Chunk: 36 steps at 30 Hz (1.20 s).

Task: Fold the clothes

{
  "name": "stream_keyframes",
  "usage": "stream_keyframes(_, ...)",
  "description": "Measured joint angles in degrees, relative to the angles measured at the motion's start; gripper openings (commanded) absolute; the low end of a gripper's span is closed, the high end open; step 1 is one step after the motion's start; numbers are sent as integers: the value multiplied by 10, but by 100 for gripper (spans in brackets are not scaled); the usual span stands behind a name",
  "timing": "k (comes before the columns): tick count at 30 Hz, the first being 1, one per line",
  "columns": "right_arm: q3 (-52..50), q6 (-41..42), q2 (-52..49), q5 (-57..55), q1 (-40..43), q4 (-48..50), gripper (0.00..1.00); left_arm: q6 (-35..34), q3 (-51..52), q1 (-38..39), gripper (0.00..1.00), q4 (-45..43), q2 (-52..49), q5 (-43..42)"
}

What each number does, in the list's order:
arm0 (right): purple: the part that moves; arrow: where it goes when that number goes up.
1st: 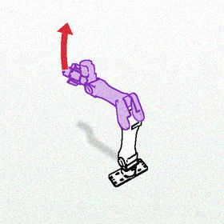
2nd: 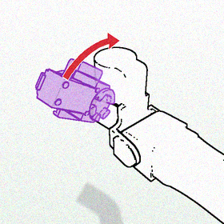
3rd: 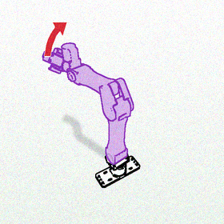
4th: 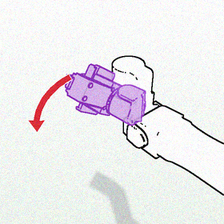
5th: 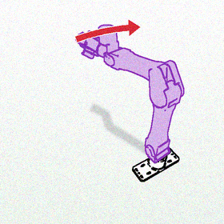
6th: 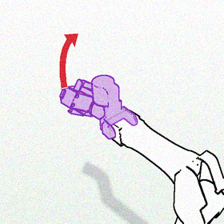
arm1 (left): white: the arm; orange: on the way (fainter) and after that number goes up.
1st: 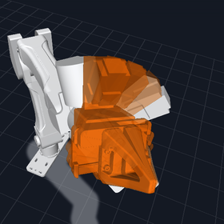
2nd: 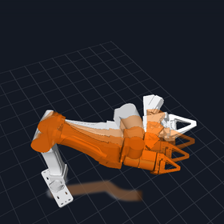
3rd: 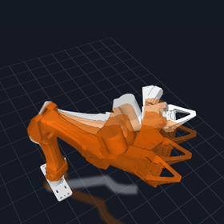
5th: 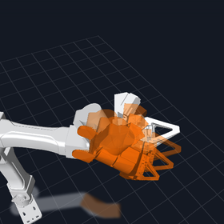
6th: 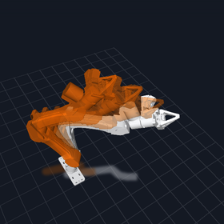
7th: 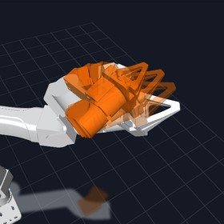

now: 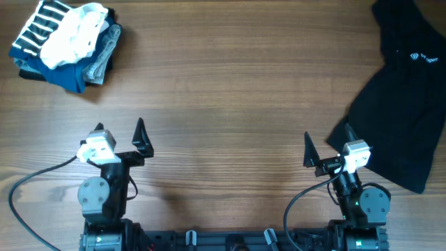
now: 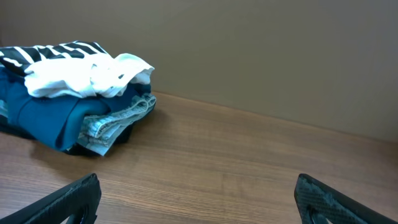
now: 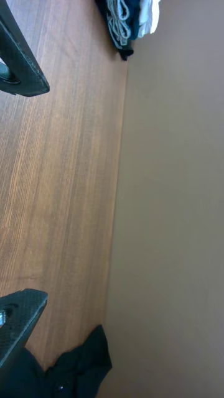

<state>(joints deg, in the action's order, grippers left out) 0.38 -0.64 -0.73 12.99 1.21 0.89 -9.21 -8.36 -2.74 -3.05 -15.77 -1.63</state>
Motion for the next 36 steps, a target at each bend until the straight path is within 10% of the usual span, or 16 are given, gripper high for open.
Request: stream_keyframes(36, 0, 0, 0, 0, 0, 0, 100, -2, 77, 19, 100, 70, 149, -15)
